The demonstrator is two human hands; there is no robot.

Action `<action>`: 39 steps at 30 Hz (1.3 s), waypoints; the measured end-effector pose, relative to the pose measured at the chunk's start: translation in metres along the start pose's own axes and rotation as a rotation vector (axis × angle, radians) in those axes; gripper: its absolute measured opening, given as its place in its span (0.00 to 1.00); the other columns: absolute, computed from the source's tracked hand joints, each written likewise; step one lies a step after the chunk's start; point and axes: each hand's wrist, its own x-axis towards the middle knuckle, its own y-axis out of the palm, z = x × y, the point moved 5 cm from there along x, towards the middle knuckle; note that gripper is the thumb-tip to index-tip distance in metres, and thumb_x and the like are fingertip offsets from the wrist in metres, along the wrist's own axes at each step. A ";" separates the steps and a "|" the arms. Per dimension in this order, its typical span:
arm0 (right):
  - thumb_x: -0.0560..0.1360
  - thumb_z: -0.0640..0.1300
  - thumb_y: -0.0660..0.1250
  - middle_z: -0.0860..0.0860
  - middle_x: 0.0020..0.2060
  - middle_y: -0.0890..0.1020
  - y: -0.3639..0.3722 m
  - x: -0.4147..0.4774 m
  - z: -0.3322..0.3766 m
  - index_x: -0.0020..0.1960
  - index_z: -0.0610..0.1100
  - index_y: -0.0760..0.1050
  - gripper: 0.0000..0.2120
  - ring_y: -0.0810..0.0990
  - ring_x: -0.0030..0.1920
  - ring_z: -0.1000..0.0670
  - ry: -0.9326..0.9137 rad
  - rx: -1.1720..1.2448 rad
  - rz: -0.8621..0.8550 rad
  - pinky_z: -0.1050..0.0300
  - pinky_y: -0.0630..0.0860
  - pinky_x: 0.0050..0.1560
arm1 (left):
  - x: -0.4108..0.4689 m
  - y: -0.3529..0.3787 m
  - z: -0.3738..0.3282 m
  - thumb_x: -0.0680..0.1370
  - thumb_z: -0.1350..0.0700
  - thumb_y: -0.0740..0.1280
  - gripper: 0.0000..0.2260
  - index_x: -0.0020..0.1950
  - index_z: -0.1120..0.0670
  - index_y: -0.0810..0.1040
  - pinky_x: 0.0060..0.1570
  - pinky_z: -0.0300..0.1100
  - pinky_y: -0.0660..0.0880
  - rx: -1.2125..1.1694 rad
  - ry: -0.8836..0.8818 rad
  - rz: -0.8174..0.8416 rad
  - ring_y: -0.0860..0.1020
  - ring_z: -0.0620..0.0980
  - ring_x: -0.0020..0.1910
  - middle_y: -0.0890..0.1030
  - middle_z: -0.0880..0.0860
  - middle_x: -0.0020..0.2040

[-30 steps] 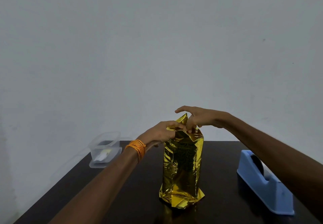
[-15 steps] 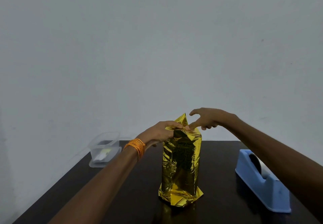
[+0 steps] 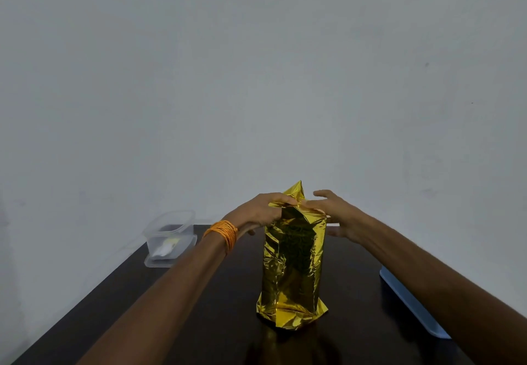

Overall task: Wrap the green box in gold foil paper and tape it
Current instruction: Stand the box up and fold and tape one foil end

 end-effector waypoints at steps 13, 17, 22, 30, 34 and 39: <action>0.79 0.54 0.67 0.44 0.60 0.78 -0.012 -0.031 -0.009 0.67 0.47 0.70 0.20 0.76 0.63 0.43 -0.034 0.203 -0.098 0.47 0.74 0.61 | 0.000 0.002 0.014 0.82 0.51 0.64 0.16 0.67 0.37 0.74 0.63 0.59 0.67 -0.074 -0.092 0.002 0.63 0.58 0.74 0.63 0.51 0.77; 0.79 0.51 0.67 0.45 0.57 0.80 -0.035 -0.051 -0.014 0.64 0.46 0.72 0.16 0.79 0.57 0.47 -0.092 0.111 -0.183 0.52 0.76 0.54 | -0.007 0.005 0.017 0.84 0.46 0.59 0.14 0.68 0.36 0.73 0.59 0.52 0.68 -0.212 -0.028 -0.021 0.65 0.53 0.74 0.68 0.45 0.74; 0.79 0.48 0.68 0.46 0.52 0.82 -0.076 -0.077 -0.019 0.60 0.44 0.76 0.12 0.81 0.53 0.49 -0.133 0.080 -0.315 0.57 0.75 0.46 | -0.012 -0.007 -0.016 0.83 0.43 0.58 0.20 0.70 0.50 0.74 0.61 0.41 0.64 -0.344 0.056 -0.287 0.66 0.49 0.72 0.70 0.48 0.73; 0.75 0.42 0.70 0.45 0.45 0.85 -0.144 -0.115 -0.050 0.45 0.43 0.81 0.03 0.80 0.45 0.51 -0.101 -0.055 -0.474 0.57 0.73 0.45 | -0.014 0.002 -0.125 0.78 0.55 0.67 0.07 0.51 0.53 0.84 0.48 0.27 0.72 -0.128 0.448 -0.573 0.80 0.39 0.51 0.84 0.45 0.49; 0.75 0.43 0.70 0.45 0.43 0.84 -0.174 -0.130 -0.071 0.43 0.41 0.81 0.06 0.78 0.41 0.51 -0.039 -0.118 -0.553 0.58 0.73 0.40 | -0.002 0.059 -0.152 0.77 0.57 0.69 0.05 0.49 0.54 0.85 0.46 0.25 0.73 -0.088 0.478 -0.431 0.80 0.38 0.47 0.84 0.46 0.47; 0.74 0.47 0.71 0.43 0.36 0.78 -0.188 -0.133 -0.111 0.37 0.39 0.77 0.13 0.72 0.34 0.49 0.156 -0.198 -0.511 0.57 0.68 0.34 | 0.023 0.139 -0.131 0.74 0.57 0.70 0.06 0.50 0.54 0.84 0.51 0.40 0.77 -0.037 0.354 -0.212 0.81 0.46 0.48 0.84 0.50 0.47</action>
